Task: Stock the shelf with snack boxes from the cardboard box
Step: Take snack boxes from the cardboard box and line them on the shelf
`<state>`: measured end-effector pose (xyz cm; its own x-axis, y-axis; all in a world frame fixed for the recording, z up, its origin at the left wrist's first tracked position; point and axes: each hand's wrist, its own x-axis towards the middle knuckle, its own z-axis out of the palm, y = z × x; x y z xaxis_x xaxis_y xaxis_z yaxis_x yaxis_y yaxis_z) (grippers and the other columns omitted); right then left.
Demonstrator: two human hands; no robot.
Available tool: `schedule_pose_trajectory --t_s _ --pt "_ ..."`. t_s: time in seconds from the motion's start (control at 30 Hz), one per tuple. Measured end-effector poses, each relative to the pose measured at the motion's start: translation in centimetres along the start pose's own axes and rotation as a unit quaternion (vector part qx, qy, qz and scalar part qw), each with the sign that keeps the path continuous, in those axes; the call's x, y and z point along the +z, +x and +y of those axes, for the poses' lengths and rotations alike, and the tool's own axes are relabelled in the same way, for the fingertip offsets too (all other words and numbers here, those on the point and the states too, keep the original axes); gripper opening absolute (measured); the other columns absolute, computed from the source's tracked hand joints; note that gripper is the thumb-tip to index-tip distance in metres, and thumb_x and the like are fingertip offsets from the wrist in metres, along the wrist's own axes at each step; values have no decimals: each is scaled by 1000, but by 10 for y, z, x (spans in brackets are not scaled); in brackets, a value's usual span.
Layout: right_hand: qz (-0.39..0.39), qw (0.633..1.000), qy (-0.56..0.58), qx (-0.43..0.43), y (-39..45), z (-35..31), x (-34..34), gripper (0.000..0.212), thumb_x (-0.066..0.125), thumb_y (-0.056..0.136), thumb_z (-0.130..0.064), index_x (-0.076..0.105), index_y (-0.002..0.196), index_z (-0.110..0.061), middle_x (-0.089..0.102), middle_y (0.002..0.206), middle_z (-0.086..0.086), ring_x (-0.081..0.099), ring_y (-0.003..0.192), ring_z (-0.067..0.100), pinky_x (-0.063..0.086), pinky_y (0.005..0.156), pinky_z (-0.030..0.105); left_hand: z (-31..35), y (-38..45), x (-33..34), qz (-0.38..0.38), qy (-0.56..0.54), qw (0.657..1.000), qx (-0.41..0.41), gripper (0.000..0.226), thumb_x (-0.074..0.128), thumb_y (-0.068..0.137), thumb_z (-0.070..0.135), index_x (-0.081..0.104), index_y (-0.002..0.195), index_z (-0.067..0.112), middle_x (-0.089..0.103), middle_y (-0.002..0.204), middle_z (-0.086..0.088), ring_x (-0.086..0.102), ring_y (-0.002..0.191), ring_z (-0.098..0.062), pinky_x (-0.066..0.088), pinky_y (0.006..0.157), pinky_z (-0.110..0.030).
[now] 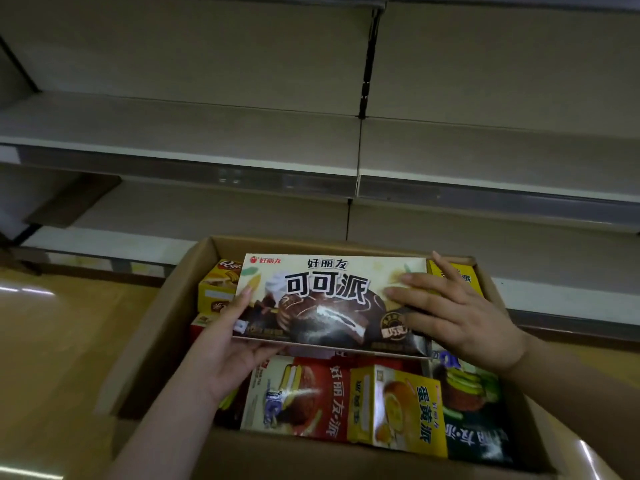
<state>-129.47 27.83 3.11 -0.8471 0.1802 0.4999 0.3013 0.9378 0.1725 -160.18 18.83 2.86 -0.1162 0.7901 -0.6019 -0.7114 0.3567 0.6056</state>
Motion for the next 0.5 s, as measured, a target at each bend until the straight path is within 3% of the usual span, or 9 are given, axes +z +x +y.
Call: schedule_pose_trajectory --t_s 0.07,0.13,0.17,0.2,0.27,0.3,0.37,0.43,0.5 --pt "-12 998 -20 60 0 -5 0 45 58 88 -23 43 130 -20 37 147 5 36 136 29 24 110 63 1 -1 2 7 -13 1000 17 41 66 80 26 58 117 12 71 107 -19 66 104 -39 51 90 -55" --pt "-14 977 -23 213 3 -11 1 58 62 84 -22 39 137 -22 33 150 6 32 137 29 23 113 54 6 -3 3 25 -24 998 43 33 66 82 26 59 112 12 72 104 -17 65 105 -37 50 92 -54" --pt "-20 940 13 339 3 -17 1 66 67 82 -21 36 140 -23 34 150 5 34 136 28 27 113 47 9 -3 3 35 -32 997 57 31 66 83 26 60 110 12 72 105 -17 65 104 -35 50 92 -53" --pt "-48 878 91 468 3 -24 3 72 72 81 -24 34 142 -24 37 148 3 39 133 25 33 110 41 11 -3 3 44 -40 996 68 29 67 83 26 60 108 12 72 107 -16 66 104 -34 51 92 -53" --pt "-175 732 306 583 -1 -39 5 80 73 74 -44 35 142 -25 46 140 -3 51 123 18 46 101 36 12 -3 2 53 -48 994 79 27 68 83 25 60 106 13 71 108 -15 66 102 -33 51 91 -52" --pt "-290 696 374 540 -2 -45 7 84 72 70 -52 36 141 -27 48 138 -8 51 123 14 47 101 34 11 -3 2 57 -48 994 78 25 67 84 25 60 105 13 71 106 -14 66 101 -33 52 91 -52" --pt "-448 675 407 422 -5 -51 14 87 78 68 -52 36 142 -33 46 138 -16 49 122 6 43 103 26 9 0 3 60 -42 995 72 24 67 85 25 60 104 14 73 101 -14 67 98 -32 55 86 -51" --pt "-480 686 386 387 -1 -52 21 86 84 68 -41 37 140 -36 49 136 -18 50 117 4 44 101 24 6 3 4 63 -34 995 68 22 66 86 25 61 104 14 75 95 -12 68 96 -30 55 83 -50" --pt "-478 659 416 406 3 -50 29 90 88 62 -34 40 138 -38 52 135 -18 52 120 6 46 100 28 3 6 5 66 -26 995 64 20 66 87 26 62 102 14 75 92 -10 68 95 -29 53 87 -50"
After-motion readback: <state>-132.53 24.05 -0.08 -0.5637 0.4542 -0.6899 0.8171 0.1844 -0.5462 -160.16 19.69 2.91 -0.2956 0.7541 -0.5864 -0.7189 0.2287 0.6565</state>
